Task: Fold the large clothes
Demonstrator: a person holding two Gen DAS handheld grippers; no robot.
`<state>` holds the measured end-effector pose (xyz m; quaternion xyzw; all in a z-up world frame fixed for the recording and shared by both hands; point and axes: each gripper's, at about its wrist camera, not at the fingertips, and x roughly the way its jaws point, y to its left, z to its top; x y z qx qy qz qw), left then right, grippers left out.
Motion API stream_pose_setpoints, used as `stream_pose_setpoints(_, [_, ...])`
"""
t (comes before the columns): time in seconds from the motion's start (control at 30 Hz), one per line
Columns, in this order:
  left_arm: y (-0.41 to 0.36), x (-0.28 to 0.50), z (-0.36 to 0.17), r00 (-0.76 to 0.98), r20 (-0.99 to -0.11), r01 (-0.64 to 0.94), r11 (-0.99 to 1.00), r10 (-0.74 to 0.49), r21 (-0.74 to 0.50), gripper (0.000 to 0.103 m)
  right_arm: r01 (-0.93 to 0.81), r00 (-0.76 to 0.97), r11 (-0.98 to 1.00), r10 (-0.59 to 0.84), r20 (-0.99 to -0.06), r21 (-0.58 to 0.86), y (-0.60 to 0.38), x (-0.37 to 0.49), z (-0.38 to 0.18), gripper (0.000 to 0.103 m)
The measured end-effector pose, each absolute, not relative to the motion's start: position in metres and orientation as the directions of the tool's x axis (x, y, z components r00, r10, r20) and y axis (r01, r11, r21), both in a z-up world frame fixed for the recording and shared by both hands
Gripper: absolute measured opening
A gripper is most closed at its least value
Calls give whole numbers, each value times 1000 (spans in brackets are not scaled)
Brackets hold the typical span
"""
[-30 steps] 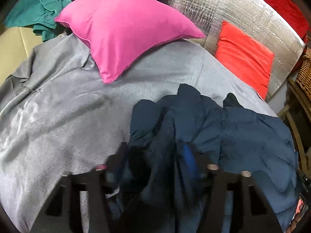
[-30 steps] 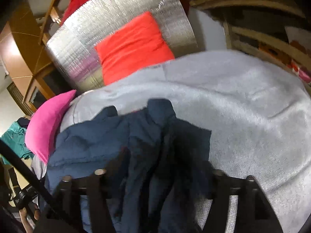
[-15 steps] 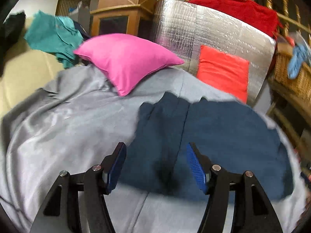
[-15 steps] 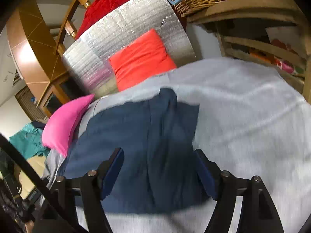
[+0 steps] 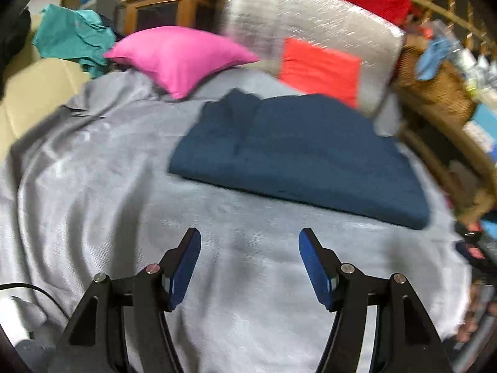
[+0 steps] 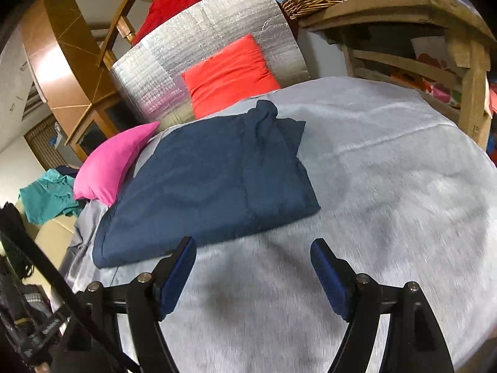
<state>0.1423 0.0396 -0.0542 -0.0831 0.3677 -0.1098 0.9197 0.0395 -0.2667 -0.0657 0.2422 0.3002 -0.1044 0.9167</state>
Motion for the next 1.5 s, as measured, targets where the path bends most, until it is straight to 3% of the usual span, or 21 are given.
stream_pose_setpoints(0.27, [62,120,-36,667,-496,299,809,-557,-507,70,273,800,903,-23,-599,330,-242,31,-64,84])
stream_pose_setpoints(0.37, [66,120,-37,693,-501,259,828,-518,-498,79,268,798,906,-19,-602,327,-239,33,-65,84])
stream_pose_setpoints(1.07, [37,115,-34,770,-580,177,962,-267,-208,79,303,811,876,-30,-585,375,-254,27,-57,85])
stream_pose_setpoints(1.23, [41,165,-33,688,-648,162,939,-327,-302,79,313,812,785,71,-580,534,-289,44,-60,85])
stream_pose_setpoints(1.37, [55,230,-54,601,-729,41,923,-328,-382,79,356,808,631,164,-567,689,-335,80,-80,85])
stream_pose_setpoints(1.5, [68,291,-80,516,-781,-56,896,-352,-440,79,359,770,582,257,-584,730,-360,122,-107,85])
